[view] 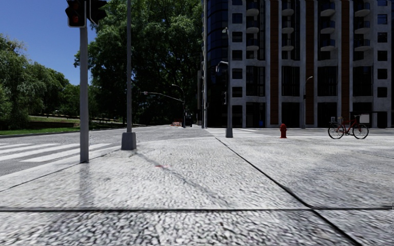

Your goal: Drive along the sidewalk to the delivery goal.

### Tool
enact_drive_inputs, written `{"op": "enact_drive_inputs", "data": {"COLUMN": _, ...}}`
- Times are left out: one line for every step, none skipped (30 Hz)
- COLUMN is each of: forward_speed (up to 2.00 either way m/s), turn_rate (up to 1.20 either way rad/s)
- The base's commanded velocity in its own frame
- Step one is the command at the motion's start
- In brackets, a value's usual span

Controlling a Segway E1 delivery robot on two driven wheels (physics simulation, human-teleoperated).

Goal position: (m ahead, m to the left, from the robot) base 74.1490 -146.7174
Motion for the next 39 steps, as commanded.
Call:
{"op": "enact_drive_inputs", "data": {"forward_speed": 2.00, "turn_rate": 0.00}}
{"op": "enact_drive_inputs", "data": {"forward_speed": 2.00, "turn_rate": 0.00}}
{"op": "enact_drive_inputs", "data": {"forward_speed": 2.00, "turn_rate": 0.00}}
{"op": "enact_drive_inputs", "data": {"forward_speed": 2.00, "turn_rate": 0.00}}
{"op": "enact_drive_inputs", "data": {"forward_speed": 2.00, "turn_rate": 0.00}}
{"op": "enact_drive_inputs", "data": {"forward_speed": 2.00, "turn_rate": 0.00}}
{"op": "enact_drive_inputs", "data": {"forward_speed": 2.00, "turn_rate": 0.00}}
{"op": "enact_drive_inputs", "data": {"forward_speed": 2.00, "turn_rate": 0.00}}
{"op": "enact_drive_inputs", "data": {"forward_speed": 2.00, "turn_rate": 0.00}}
{"op": "enact_drive_inputs", "data": {"forward_speed": 2.00, "turn_rate": 0.00}}
{"op": "enact_drive_inputs", "data": {"forward_speed": 2.00, "turn_rate": 0.00}}
{"op": "enact_drive_inputs", "data": {"forward_speed": 2.00, "turn_rate": 0.00}}
{"op": "enact_drive_inputs", "data": {"forward_speed": 2.00, "turn_rate": 0.00}}
{"op": "enact_drive_inputs", "data": {"forward_speed": 2.00, "turn_rate": 0.00}}
{"op": "enact_drive_inputs", "data": {"forward_speed": 2.00, "turn_rate": 0.00}}
{"op": "enact_drive_inputs", "data": {"forward_speed": 2.00, "turn_rate": 0.00}}
{"op": "enact_drive_inputs", "data": {"forward_speed": 2.00, "turn_rate": -0.22}}
{"op": "enact_drive_inputs", "data": {"forward_speed": 2.00, "turn_rate": -0.52}}
{"op": "enact_drive_inputs", "data": {"forward_speed": 2.00, "turn_rate": -0.52}}
{"op": "enact_drive_inputs", "data": {"forward_speed": 2.00, "turn_rate": -0.77}}
{"op": "enact_drive_inputs", "data": {"forward_speed": 2.00, "turn_rate": -0.96}}
{"op": "enact_drive_inputs", "data": {"forward_speed": 2.00, "turn_rate": -1.12}}
{"op": "enact_drive_inputs", "data": {"forward_speed": 2.00, "turn_rate": -1.17}}
{"op": "enact_drive_inputs", "data": {"forward_speed": 2.00, "turn_rate": -1.18}}
{"op": "enact_drive_inputs", "data": {"forward_speed": 2.00, "turn_rate": -1.19}}
{"op": "enact_drive_inputs", "data": {"forward_speed": 2.00, "turn_rate": -1.19}}
{"op": "enact_drive_inputs", "data": {"forward_speed": 2.00, "turn_rate": -1.19}}
{"op": "enact_drive_inputs", "data": {"forward_speed": 2.00, "turn_rate": -1.19}}
{"op": "enact_drive_inputs", "data": {"forward_speed": 2.00, "turn_rate": -1.19}}
{"op": "enact_drive_inputs", "data": {"forward_speed": 2.00, "turn_rate": -1.19}}
{"op": "enact_drive_inputs", "data": {"forward_speed": 2.00, "turn_rate": -1.19}}
{"op": "enact_drive_inputs", "data": {"forward_speed": 2.00, "turn_rate": -1.12}}
{"op": "enact_drive_inputs", "data": {"forward_speed": 2.00, "turn_rate": -0.87}}
{"op": "enact_drive_inputs", "data": {"forward_speed": 2.00, "turn_rate": -0.69}}
{"op": "enact_drive_inputs", "data": {"forward_speed": 2.00, "turn_rate": -0.62}}
{"op": "enact_drive_inputs", "data": {"forward_speed": 2.00, "turn_rate": -0.60}}
{"op": "enact_drive_inputs", "data": {"forward_speed": 2.00, "turn_rate": -0.50}}
{"op": "enact_drive_inputs", "data": {"forward_speed": 2.00, "turn_rate": -0.28}}
{"op": "enact_drive_inputs", "data": {"forward_speed": 2.00, "turn_rate": -0.06}}
